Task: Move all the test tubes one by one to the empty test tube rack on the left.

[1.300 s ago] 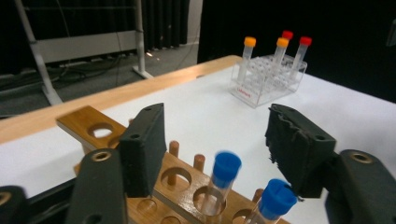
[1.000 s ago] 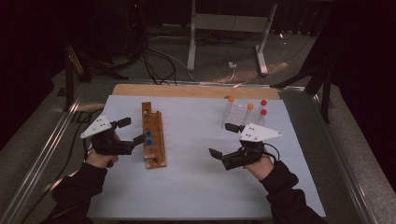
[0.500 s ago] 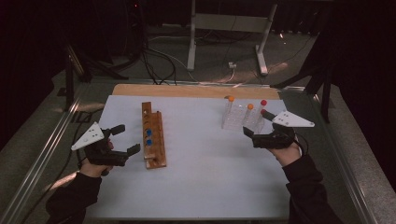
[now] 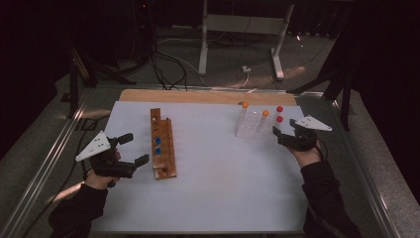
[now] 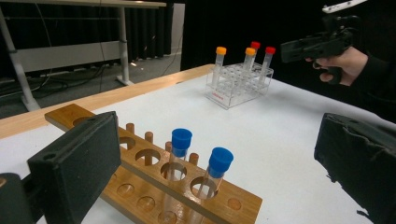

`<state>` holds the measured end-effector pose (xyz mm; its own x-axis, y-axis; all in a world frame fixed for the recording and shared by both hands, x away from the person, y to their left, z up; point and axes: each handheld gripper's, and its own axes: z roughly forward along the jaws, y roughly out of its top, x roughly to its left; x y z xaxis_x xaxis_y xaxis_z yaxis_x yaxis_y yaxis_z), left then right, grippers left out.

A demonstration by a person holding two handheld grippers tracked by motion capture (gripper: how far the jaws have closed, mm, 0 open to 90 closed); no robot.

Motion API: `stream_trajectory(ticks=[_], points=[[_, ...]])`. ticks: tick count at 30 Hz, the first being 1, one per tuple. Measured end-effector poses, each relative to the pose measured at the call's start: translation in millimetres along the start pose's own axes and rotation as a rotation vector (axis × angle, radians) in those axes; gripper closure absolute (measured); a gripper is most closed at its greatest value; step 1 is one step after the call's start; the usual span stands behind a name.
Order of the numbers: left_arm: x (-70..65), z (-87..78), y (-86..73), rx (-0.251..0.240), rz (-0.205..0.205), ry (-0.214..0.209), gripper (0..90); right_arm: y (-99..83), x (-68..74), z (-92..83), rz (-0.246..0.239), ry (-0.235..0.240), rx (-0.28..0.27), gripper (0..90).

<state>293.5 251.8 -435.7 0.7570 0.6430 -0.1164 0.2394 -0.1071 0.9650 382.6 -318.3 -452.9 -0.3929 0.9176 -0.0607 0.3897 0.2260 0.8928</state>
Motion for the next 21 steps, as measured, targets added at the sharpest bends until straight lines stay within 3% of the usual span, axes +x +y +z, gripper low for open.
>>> stream_trajectory(ticks=[5,21], points=[[0.3,-0.1,-0.5,0.001,0.003,-0.001,1.4,-5.8,-3.3,12.6,0.006,0.0,0.013,45.3],[1.4,-1.0,-0.4,0.001,0.005,0.004,1.4,-6.5,-4.3,28.5,0.026,-0.011,0.063,73.8]])
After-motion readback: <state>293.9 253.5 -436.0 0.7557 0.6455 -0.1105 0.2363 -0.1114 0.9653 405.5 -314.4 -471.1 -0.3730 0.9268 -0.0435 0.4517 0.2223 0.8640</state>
